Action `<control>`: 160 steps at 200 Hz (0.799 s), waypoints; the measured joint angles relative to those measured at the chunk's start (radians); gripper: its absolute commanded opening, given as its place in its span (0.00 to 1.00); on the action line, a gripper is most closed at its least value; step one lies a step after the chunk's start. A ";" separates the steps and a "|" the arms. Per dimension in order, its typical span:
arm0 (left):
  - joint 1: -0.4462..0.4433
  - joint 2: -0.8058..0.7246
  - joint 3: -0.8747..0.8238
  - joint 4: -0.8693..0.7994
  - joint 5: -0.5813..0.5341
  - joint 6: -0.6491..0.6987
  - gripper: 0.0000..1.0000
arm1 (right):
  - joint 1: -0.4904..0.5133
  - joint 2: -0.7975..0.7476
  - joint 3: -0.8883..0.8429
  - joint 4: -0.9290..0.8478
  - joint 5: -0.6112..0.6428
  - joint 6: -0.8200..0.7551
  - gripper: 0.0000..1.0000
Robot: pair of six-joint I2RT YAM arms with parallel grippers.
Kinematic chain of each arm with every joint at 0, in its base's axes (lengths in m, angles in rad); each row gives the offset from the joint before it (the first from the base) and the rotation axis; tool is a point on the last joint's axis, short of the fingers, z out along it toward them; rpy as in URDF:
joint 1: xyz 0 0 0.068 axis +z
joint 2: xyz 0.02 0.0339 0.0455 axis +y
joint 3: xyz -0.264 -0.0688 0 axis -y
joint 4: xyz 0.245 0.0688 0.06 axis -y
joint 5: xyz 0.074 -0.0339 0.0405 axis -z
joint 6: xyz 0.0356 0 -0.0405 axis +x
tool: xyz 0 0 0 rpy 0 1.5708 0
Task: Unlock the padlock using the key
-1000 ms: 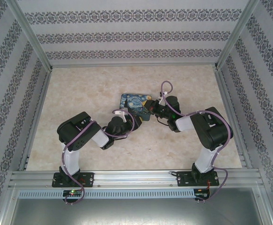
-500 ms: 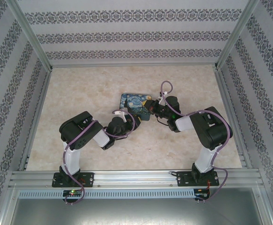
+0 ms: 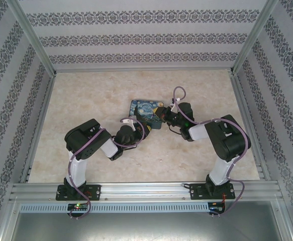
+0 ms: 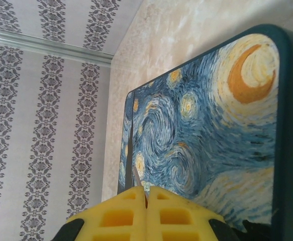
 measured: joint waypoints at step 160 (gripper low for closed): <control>0.076 -0.187 0.051 -0.349 0.282 -0.048 0.00 | -0.005 -0.565 -0.402 -0.229 -0.067 -0.033 0.00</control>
